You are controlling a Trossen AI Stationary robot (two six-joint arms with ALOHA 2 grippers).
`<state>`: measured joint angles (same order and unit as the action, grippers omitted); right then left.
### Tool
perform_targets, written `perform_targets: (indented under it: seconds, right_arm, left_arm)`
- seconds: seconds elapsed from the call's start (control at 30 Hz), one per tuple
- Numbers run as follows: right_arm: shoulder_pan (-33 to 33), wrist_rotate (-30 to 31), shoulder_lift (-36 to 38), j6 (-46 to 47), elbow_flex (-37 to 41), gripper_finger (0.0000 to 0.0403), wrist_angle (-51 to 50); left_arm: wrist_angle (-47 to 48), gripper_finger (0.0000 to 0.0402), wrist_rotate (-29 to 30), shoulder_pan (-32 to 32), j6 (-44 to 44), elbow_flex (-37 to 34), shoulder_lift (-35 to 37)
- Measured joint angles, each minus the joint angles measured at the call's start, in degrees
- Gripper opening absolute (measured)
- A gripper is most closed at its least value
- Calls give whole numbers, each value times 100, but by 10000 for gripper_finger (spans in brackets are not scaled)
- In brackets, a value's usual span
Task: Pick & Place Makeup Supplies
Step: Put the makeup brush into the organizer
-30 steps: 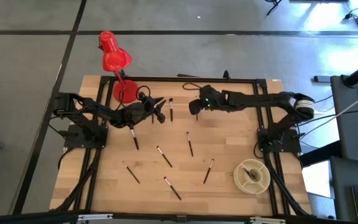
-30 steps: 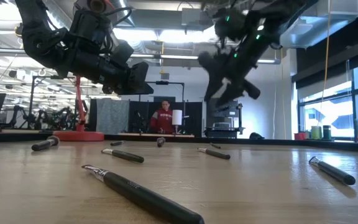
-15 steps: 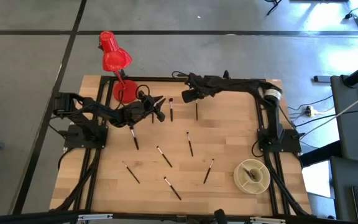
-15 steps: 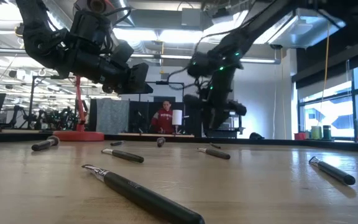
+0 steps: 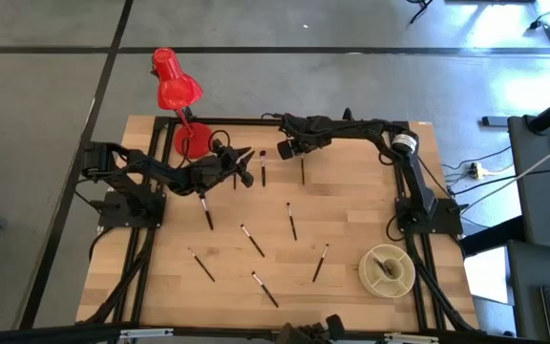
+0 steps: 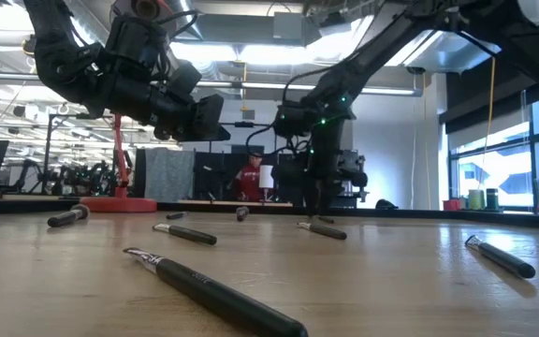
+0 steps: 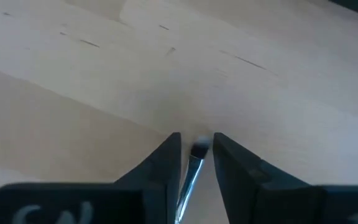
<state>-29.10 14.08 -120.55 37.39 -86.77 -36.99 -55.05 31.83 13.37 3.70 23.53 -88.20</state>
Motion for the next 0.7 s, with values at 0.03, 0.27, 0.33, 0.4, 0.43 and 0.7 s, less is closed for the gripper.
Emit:
perform_targets:
  seconds: [0.03,0.27,0.33,0.4,0.43,0.7]
  right_arm:
    - [-1,0,-5,-24,1,94,13]
    - [-1,-257,-7,-190,1,38,-4]
    - [-1,-300,-7,-220,1,13,-20]
    - [-2,-319,-7,-282,1,10,-24]
    - [-1,-321,-1,-348,1,11,-25]
    - [275,-157,700,-907,42,3,-479]
  left_arm:
    - [0,78,-1,0,0,0,1]
    - [0,77,1,0,0,0,0]
    - [0,77,1,0,0,0,2]
    - [0,79,1,0,0,0,0]
    - [0,79,1,0,0,0,0]
    - [1,78,3,1,-1,0,0]
